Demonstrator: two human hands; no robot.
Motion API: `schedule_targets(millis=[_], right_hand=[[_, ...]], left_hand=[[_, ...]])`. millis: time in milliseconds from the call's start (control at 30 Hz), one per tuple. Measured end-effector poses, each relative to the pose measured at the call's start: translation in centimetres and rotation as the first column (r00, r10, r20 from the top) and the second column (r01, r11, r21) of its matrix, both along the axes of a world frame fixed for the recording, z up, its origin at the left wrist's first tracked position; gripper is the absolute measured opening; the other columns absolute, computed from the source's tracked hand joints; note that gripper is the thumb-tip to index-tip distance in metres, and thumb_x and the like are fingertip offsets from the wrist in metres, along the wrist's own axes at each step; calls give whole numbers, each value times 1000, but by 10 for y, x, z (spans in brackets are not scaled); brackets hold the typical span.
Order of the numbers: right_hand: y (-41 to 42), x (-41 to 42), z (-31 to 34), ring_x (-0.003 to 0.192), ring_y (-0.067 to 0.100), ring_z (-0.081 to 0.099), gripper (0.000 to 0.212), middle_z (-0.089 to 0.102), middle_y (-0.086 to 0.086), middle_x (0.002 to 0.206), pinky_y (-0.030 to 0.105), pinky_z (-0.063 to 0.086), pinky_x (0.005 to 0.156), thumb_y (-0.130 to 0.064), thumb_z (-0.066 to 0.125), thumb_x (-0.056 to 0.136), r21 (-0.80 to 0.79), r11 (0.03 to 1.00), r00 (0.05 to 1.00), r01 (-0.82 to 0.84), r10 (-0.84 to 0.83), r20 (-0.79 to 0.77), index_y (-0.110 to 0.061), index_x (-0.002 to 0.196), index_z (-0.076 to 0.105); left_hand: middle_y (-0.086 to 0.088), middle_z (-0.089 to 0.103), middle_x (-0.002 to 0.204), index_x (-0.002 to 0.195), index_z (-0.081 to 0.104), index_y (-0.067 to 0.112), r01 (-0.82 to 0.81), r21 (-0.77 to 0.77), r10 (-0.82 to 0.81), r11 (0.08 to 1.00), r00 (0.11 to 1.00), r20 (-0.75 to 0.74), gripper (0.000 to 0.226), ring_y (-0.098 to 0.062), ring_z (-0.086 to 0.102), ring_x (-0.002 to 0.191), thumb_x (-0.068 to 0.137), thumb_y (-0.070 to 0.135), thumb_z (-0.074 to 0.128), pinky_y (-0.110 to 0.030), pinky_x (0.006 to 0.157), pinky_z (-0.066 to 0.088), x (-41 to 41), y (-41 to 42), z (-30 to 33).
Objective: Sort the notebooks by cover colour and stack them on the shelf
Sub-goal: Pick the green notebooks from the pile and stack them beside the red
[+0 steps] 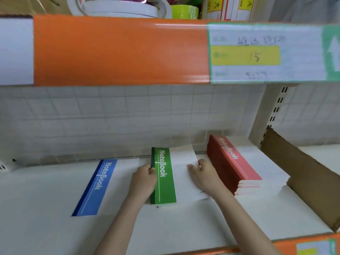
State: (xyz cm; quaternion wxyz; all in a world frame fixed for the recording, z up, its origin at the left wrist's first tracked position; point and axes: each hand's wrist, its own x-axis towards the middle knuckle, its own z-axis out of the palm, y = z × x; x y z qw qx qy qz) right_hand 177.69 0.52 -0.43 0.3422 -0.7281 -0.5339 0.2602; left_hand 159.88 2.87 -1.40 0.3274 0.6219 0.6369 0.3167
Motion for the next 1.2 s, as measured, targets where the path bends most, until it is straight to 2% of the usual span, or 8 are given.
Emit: schedule_targets(millis=[133,233,367,500,600,800,933,1200], right_hand=[[6,5,-3,73,25,57,31,59,10,83,28,44,59,-35,46,96,-53,998,988,-43,51,149,-6,85,51],[3,6,-6,81,30,64,37,65,14,91,36,53,69,-38,46,95,-43,997,974,-65,73,216,-4,93,57],[7,9,-6,93,31,62,38,66,15,102,32,47,75,-39,44,96,-25,996,942,-83,87,324,-3,103,56],[10,13,-8,102,31,60,38,64,14,110,30,43,74,-38,42,97,-28,997,917,-72,77,390,-3,109,53],[13,19,-10,100,29,60,35,61,14,110,27,39,70,-35,43,96,-34,996,916,-82,88,392,-3,109,52],[18,19,-16,97,27,58,36,53,12,114,31,46,79,-35,43,97,-33,992,919,-121,124,373,-4,111,54],[16,20,-19,96,27,60,37,47,11,120,31,45,79,-36,41,97,-30,993,907,-114,117,405,-5,110,55],[19,24,-21,98,30,58,38,47,14,121,30,44,86,-34,39,98,-69,986,933,-154,168,318,-2,112,56]], left_hand=[[-11,55,65,69,50,5,-50,49,56,998,992,-112,29,-18,46,56,96,14,42,-27,51,31,5,1,-5],[-11,54,66,71,52,4,-74,58,82,996,984,-159,29,-18,44,57,96,13,41,-26,52,31,10,2,-7],[-21,64,80,84,61,-6,-78,42,83,996,987,-140,31,-21,52,64,97,12,39,-27,56,37,15,5,-10],[-22,63,77,82,60,-6,-78,61,85,995,988,-128,31,-19,48,60,97,13,40,-27,54,37,19,9,-16],[-22,67,81,84,62,-2,-84,68,93,994,987,-129,31,-19,51,59,96,15,41,-30,55,40,20,13,-23],[-14,68,79,80,64,4,-114,92,123,989,987,-106,30,-25,66,67,95,15,41,-38,62,54,23,17,-27],[-17,67,82,80,64,-2,-114,84,121,990,989,-81,29,-32,68,72,95,12,43,-35,60,52,22,19,-31],[-22,67,84,80,61,-3,-132,52,135,990,990,-52,30,-17,54,64,94,16,43,-26,61,39,19,22,-35]])
